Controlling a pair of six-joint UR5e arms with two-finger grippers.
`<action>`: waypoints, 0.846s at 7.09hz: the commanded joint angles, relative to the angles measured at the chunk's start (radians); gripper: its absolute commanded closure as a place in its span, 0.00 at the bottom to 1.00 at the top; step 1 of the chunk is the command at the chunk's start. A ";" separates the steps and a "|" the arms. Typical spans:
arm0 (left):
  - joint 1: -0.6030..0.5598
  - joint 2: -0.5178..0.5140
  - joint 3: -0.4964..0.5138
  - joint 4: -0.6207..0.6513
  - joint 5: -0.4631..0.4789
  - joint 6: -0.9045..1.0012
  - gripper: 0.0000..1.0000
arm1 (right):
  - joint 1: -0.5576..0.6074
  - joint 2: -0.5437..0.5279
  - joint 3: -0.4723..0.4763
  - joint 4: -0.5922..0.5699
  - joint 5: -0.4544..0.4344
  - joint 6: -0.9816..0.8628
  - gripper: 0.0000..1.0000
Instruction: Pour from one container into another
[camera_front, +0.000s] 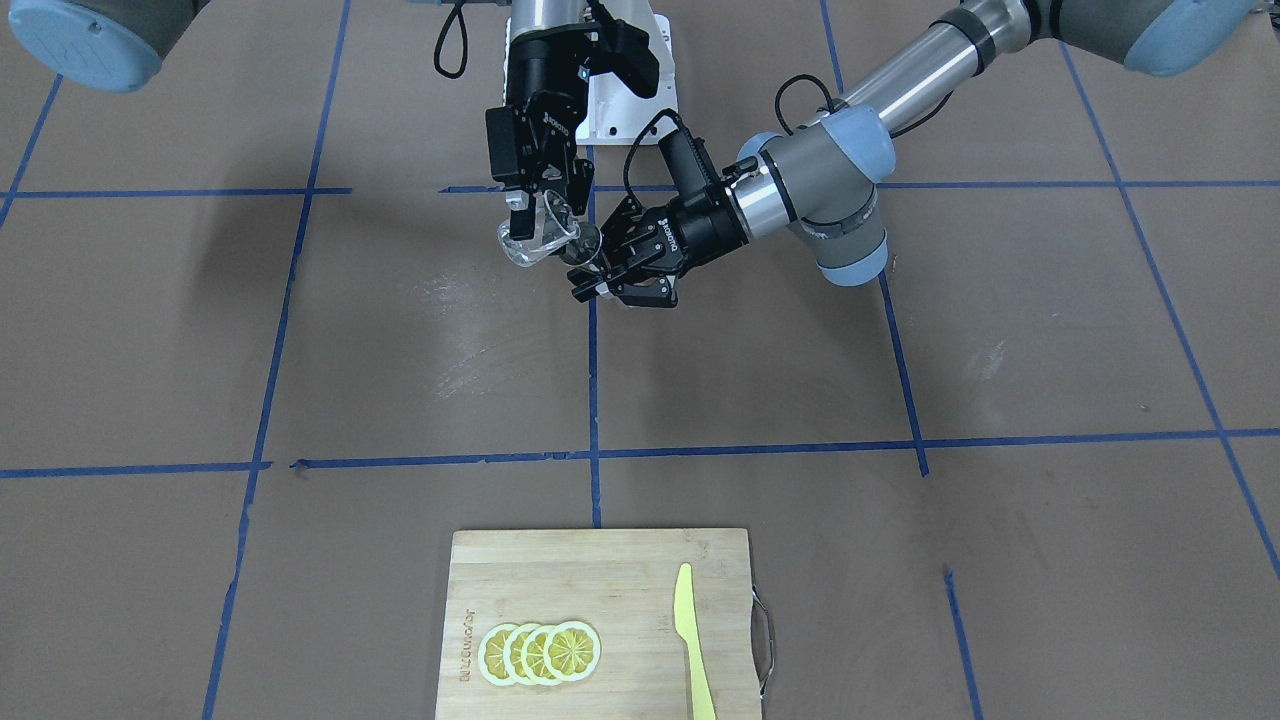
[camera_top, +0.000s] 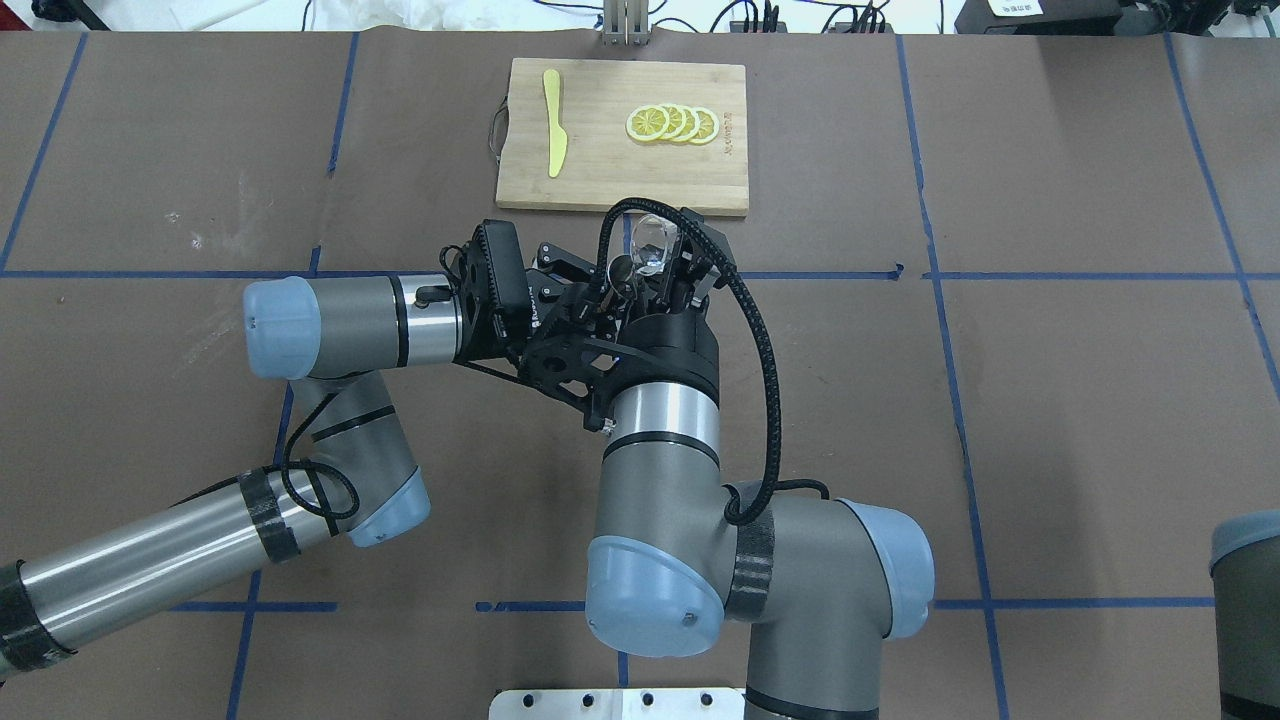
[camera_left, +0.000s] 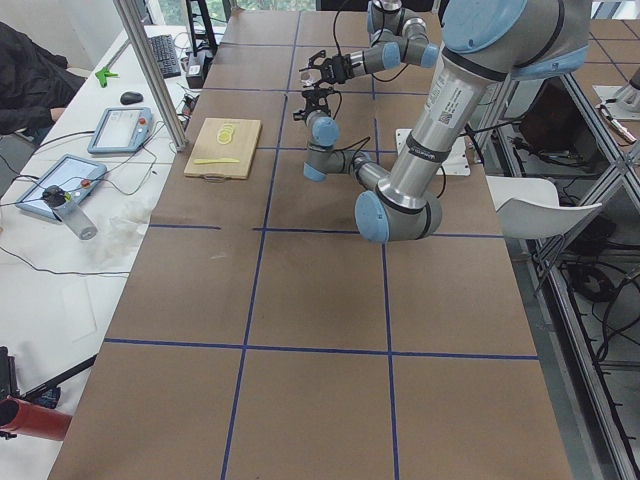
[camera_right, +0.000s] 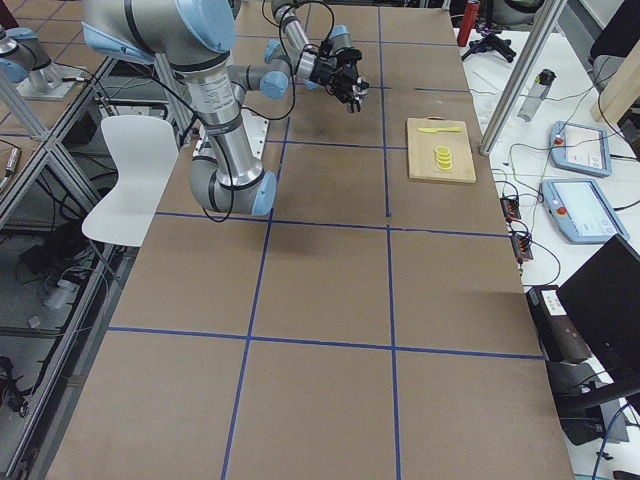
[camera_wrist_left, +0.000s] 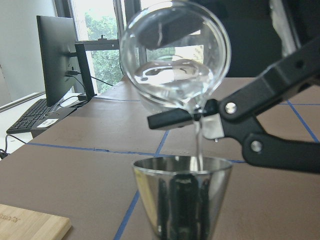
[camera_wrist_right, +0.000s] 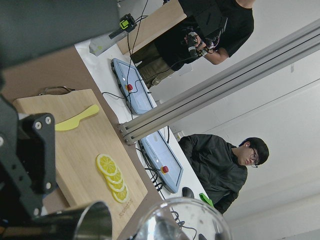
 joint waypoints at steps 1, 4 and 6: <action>0.000 0.001 0.000 0.000 0.000 0.000 1.00 | 0.000 0.001 -0.002 0.000 -0.001 -0.010 1.00; 0.000 0.001 -0.002 0.000 0.000 0.000 1.00 | 0.000 0.001 -0.002 -0.002 -0.017 -0.040 1.00; 0.000 -0.001 -0.002 -0.002 0.000 0.000 1.00 | 0.000 0.001 -0.005 -0.002 -0.027 -0.050 1.00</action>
